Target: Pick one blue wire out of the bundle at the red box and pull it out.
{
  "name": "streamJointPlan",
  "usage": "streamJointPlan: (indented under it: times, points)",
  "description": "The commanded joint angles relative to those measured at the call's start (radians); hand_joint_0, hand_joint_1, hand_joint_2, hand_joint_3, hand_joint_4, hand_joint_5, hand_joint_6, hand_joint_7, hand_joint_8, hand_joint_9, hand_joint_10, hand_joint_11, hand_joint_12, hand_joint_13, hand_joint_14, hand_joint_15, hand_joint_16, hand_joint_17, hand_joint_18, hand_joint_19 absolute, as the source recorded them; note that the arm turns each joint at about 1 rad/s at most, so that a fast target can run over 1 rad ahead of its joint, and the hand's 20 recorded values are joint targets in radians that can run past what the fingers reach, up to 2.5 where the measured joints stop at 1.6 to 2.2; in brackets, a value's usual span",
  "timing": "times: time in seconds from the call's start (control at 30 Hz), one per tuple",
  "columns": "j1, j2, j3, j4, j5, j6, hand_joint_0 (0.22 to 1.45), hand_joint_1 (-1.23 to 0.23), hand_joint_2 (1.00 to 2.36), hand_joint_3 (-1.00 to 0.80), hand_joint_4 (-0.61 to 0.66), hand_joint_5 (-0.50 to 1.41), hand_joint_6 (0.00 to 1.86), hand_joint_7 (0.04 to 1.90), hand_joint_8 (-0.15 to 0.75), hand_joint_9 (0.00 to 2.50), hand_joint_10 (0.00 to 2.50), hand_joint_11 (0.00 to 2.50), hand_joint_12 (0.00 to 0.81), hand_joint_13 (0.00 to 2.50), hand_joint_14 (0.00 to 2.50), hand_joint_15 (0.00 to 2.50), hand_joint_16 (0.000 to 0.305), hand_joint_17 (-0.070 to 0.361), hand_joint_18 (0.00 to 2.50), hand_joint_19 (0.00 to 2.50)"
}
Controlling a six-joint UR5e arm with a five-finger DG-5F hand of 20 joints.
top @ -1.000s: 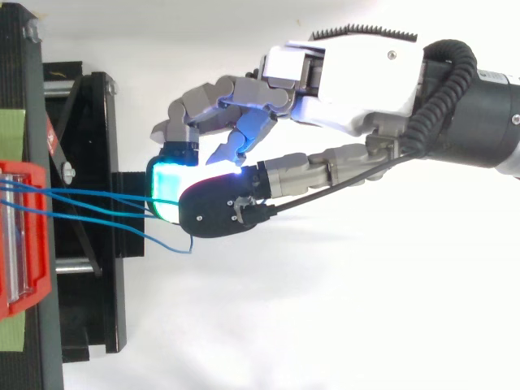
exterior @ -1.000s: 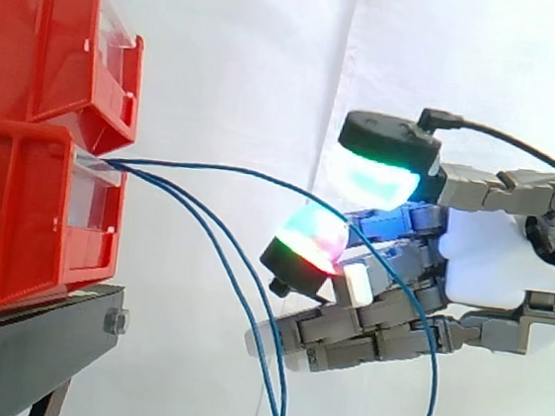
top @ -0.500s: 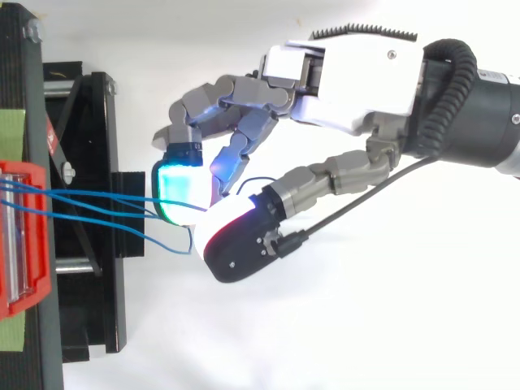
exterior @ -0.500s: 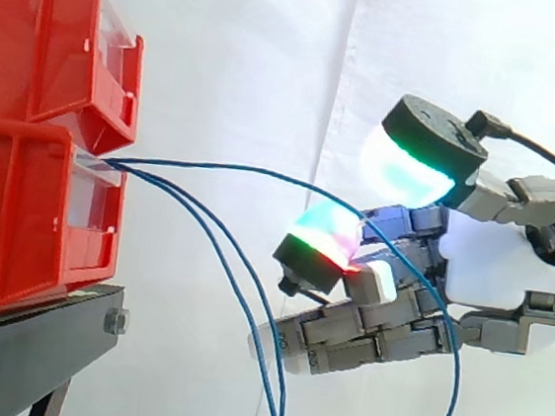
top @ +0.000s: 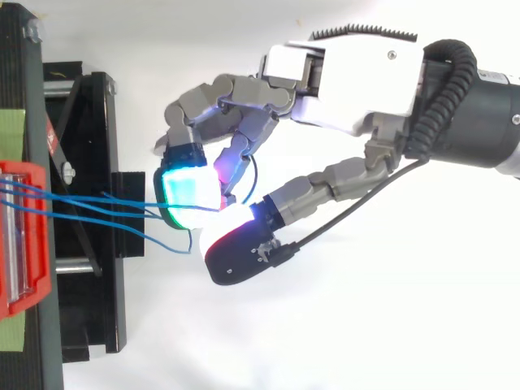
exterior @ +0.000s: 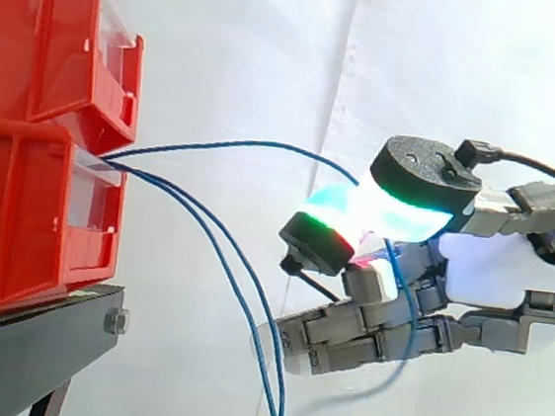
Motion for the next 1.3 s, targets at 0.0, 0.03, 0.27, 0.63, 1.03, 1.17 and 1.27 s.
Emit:
streamJointPlan:
  times: [0.0, 0.03, 0.27, 0.63, 1.03, 1.17, 1.27]
  points:
    - [0.000, -0.001, 0.000, 0.000, 0.000, 0.000, 0.63, -0.92, 1.02, -0.22, 0.06, -0.12, 0.89, 1.38, 0.276, 1.00, 0.03, 0.80, 0.377, 0.37, 0.01, 0.13, 0.059, 0.133, 0.27, 0.22]
    - [0.000, -0.001, 0.000, 0.000, 0.000, 0.000, 0.62, -0.91, 1.02, -0.22, 0.06, -0.12, 0.89, 1.38, 0.277, 1.00, 0.03, 0.80, 0.377, 0.37, 0.01, 0.13, 0.059, 0.133, 0.27, 0.23]
    - [0.000, -0.001, 0.000, 0.000, 0.000, 0.000, 0.58, -0.84, 1.02, -0.26, 0.13, -0.12, 0.88, 1.30, 0.279, 1.00, 0.03, 0.79, 0.384, 0.35, 0.01, 0.14, 0.060, 0.135, 0.25, 0.26]
    - [-0.001, -0.001, 0.000, 0.000, 0.000, 0.000, 0.55, -0.75, 1.02, -0.27, 0.16, -0.12, 0.85, 1.29, 0.280, 1.00, 0.03, 0.78, 0.394, 0.32, 0.01, 0.13, 0.061, 0.138, 0.23, 0.29]
    - [0.000, 0.001, 0.000, 0.003, 0.000, 0.001, 0.48, -0.68, 1.00, -0.45, 0.17, -0.12, 0.84, 1.28, 0.298, 0.99, 0.03, 0.76, 0.412, 0.31, 0.01, 0.13, 0.066, 0.149, 0.22, 0.30]
    - [0.000, -0.001, 0.000, 0.003, 0.000, 0.000, 0.47, -0.62, 1.00, -0.47, 0.17, -0.12, 0.83, 1.25, 0.306, 1.00, 0.02, 0.73, 0.420, 0.31, 0.01, 0.13, 0.068, 0.152, 0.21, 0.29]
    - [0.000, -0.001, 0.000, 0.005, 0.000, 0.000, 0.47, -0.57, 1.00, -0.47, 0.17, -0.11, 0.82, 1.24, 0.303, 0.99, 0.02, 0.71, 0.422, 0.30, 0.00, 0.13, 0.068, 0.153, 0.20, 0.30]
